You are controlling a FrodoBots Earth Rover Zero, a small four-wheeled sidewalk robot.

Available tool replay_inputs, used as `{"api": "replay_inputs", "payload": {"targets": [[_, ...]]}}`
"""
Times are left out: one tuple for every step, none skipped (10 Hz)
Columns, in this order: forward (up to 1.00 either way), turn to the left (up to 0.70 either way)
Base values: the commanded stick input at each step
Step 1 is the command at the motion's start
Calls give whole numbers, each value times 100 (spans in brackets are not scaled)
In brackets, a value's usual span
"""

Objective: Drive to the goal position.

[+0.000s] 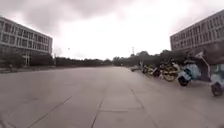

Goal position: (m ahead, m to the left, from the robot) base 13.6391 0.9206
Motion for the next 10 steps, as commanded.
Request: {"api": "replay_inputs", "payload": {"targets": [[85,0],[85,0],[85,0],[85,0],[85,0],[85,0],[85,0],[85,0],[85,0],[85,0]]}}
